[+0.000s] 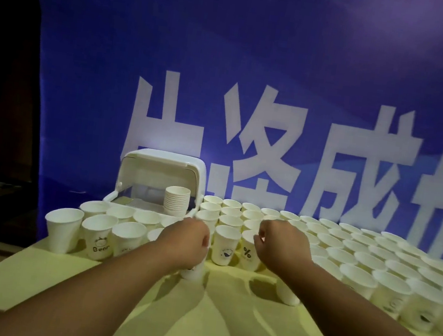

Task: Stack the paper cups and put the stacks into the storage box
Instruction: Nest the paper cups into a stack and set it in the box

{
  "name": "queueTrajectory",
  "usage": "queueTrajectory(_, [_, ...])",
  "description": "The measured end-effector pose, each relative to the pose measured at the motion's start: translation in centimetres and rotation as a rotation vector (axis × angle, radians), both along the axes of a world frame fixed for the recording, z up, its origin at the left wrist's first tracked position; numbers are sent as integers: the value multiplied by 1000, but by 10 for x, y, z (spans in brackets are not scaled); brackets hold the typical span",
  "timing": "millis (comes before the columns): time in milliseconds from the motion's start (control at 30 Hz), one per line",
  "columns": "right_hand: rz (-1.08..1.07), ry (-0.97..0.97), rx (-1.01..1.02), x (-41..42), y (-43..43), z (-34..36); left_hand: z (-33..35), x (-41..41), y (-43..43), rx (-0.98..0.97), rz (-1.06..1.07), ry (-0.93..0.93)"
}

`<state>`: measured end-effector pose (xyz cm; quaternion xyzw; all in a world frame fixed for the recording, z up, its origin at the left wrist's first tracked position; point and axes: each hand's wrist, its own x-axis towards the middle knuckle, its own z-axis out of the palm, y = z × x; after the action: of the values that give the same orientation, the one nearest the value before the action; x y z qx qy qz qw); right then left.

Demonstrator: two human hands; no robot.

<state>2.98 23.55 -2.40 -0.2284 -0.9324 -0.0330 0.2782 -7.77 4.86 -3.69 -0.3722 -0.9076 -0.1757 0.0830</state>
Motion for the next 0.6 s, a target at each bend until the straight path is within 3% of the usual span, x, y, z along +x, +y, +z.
queueTrajectory(267, [-133, -207, -52, 41, 18, -14, -1, 16, 1, -108, 16, 18])
queueTrajectory(400, [-113, -197, -63, 44, 20, -23, -6, 18, -3, -73, -3, 11])
queueTrajectory(600, [-55, -46, -61, 36, 8, -8, 1, 15, -8, 129, 3, 7])
